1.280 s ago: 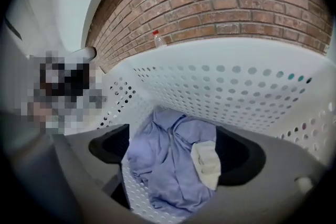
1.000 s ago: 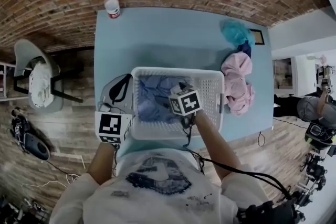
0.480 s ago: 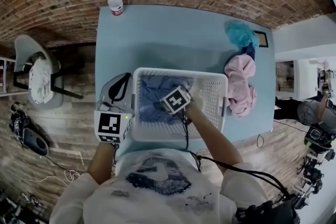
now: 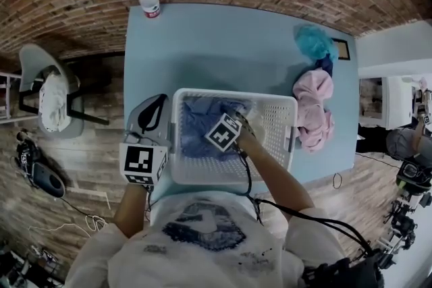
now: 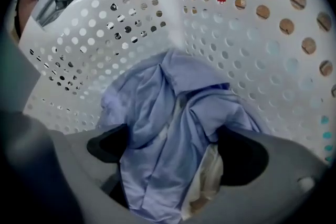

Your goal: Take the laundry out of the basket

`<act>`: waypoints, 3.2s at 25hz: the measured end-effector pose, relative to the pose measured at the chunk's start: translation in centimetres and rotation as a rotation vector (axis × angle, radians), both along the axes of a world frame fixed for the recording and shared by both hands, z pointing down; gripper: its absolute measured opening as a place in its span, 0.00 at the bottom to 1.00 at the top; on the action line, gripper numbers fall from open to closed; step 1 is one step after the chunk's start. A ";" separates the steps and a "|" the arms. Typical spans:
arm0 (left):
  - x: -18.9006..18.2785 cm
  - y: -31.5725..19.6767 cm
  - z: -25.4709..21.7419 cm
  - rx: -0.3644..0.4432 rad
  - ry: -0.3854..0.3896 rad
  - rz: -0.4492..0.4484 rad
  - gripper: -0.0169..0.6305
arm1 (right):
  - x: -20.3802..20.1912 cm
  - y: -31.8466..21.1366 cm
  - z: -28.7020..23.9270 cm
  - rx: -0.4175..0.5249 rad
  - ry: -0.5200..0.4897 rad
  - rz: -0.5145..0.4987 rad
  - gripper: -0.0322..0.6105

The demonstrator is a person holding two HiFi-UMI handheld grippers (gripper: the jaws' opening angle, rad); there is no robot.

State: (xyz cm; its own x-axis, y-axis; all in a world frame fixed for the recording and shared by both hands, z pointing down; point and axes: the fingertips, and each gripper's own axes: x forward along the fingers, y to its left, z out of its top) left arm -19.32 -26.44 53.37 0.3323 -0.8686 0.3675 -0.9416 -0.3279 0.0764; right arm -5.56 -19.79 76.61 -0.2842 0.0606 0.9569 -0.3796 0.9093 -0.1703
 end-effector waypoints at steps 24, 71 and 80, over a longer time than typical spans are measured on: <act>-0.7 0.9 -0.2 -0.002 0.005 -0.029 0.01 | -0.8 2.6 0.5 0.119 0.068 -0.230 0.38; 8.4 9.8 -12.6 0.254 -0.094 -0.003 0.01 | 9.8 1.3 -31.4 0.553 -0.623 0.469 0.27; 11.8 11.4 -15.9 0.321 -0.075 0.009 0.01 | 13.9 2.9 -37.5 0.694 -0.711 0.524 0.27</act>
